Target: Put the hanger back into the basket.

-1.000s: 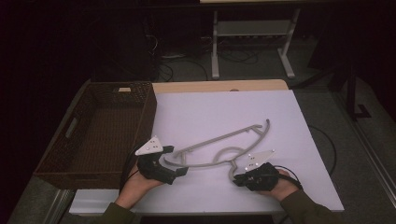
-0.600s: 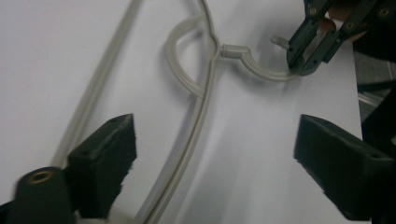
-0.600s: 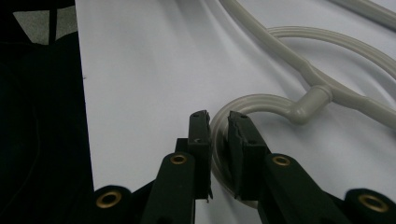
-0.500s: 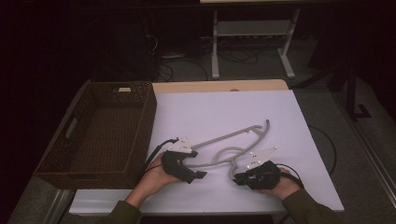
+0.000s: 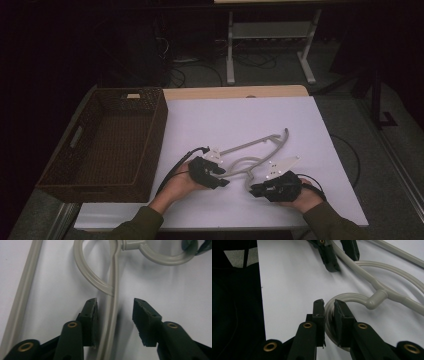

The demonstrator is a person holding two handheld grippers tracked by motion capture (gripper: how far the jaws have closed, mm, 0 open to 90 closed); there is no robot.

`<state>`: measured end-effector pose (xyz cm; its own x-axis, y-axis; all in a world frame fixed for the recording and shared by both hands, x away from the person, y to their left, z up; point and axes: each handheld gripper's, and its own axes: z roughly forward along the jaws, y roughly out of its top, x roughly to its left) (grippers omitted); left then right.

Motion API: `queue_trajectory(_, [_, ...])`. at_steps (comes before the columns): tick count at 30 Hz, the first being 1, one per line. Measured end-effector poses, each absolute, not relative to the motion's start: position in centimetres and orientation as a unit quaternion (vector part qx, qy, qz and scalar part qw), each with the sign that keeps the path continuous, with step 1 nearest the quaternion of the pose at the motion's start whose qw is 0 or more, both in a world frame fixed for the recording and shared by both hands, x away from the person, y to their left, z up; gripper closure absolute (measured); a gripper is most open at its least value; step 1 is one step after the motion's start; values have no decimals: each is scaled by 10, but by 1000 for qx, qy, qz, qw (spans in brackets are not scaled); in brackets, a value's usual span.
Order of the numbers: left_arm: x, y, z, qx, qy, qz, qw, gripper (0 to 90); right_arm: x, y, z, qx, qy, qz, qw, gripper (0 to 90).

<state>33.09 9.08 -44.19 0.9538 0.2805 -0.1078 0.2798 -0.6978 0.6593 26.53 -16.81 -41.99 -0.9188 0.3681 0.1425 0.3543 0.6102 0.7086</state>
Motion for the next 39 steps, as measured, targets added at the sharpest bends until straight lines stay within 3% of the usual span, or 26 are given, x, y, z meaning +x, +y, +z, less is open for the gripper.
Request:
queue_trajectory(12, [336, 89, -442, 923, 147, 5, 356, 765, 266, -169, -411, 190, 894, 406, 16, 794])
queue_trajectory(20, [335, 88, -440, 928, 129, 5, 350, 805, 268, -171, -411, 173, 899, 402, 28, 777])
queue_trajectory(22, [335, 88, -440, 929, 128, 7, 347, 812, 267, -171, -410, 186, 890, 415, 19, 639])
queue_trajectory(30, [339, 92, -437, 926, 144, -3, 350, 820, 273, -182, -400, 218, 866, 448, 48, 256])
queue_trajectory(39, [342, 101, -426, 914, 172, -10, 367, 822, 270, -206, -391, 264, 837, 467, 107, 120])
